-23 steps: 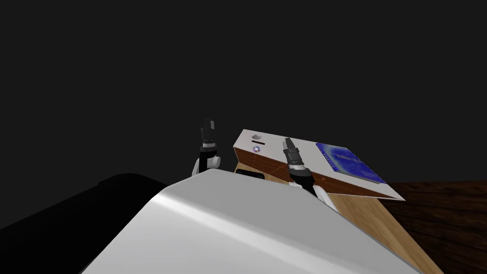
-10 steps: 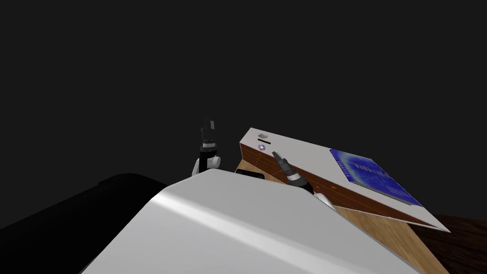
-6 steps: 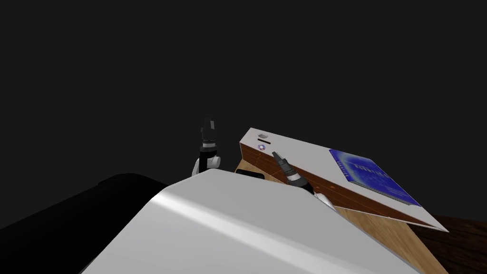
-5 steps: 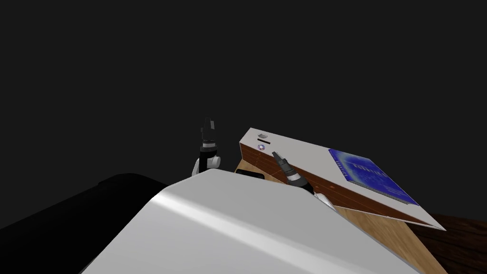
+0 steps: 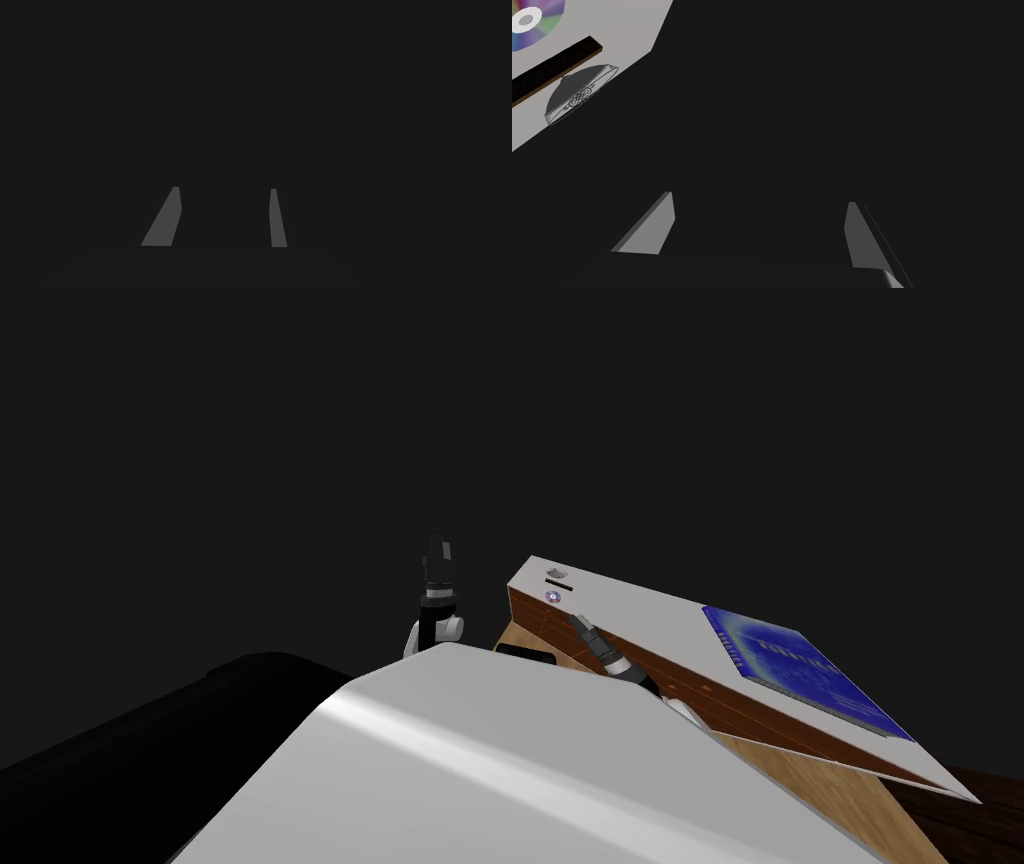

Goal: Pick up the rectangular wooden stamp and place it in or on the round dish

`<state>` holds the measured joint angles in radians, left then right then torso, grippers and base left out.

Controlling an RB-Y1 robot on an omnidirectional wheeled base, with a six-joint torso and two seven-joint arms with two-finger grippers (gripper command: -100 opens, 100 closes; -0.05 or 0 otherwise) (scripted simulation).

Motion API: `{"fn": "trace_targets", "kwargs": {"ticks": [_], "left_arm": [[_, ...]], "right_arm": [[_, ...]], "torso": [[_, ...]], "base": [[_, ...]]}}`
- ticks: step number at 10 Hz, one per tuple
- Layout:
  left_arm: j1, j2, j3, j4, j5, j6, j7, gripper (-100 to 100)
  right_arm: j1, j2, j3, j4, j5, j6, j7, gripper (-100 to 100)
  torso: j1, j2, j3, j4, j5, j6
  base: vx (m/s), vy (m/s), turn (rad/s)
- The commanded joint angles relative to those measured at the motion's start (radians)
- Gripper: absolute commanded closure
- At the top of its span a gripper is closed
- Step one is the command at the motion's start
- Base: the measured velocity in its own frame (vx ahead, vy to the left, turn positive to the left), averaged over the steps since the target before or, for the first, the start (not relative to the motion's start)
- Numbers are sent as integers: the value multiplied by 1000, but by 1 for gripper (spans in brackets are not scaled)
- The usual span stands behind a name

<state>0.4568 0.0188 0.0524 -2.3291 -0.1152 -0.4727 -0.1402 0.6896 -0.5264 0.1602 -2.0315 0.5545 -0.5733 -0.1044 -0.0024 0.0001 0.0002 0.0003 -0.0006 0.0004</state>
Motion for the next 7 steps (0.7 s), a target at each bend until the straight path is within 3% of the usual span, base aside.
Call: {"fn": "trace_targets", "kwargs": {"ticks": [1, 3, 4, 7], "left_arm": [[0, 0, 0, 0, 0, 0, 0, 0], [0, 0, 0, 0, 0, 0, 0, 0], [0, 0, 0, 0, 0, 0, 0, 0], [0, 0, 0, 0, 0, 0, 0, 0]], "right_arm": [[0, 0, 0, 0, 0, 0, 0, -100], [0, 0, 0, 0, 0, 0, 0, -100], [15, -50, 13, 32, 50, -18, -13, -100], [15, -51, 13, 32, 56, -18, -13, -100]], "torso": [[0, 0, 0, 0, 0, 0], [0, 0, 0, 0, 0, 0], [0, -1, 0, 0, 0, 0], [0, 1, 1, 0, 0, 0]], "base": [[-13, -11, 30], [-6, -15, 5], [-50, 14, 152], [-25, -3, 80]]}}
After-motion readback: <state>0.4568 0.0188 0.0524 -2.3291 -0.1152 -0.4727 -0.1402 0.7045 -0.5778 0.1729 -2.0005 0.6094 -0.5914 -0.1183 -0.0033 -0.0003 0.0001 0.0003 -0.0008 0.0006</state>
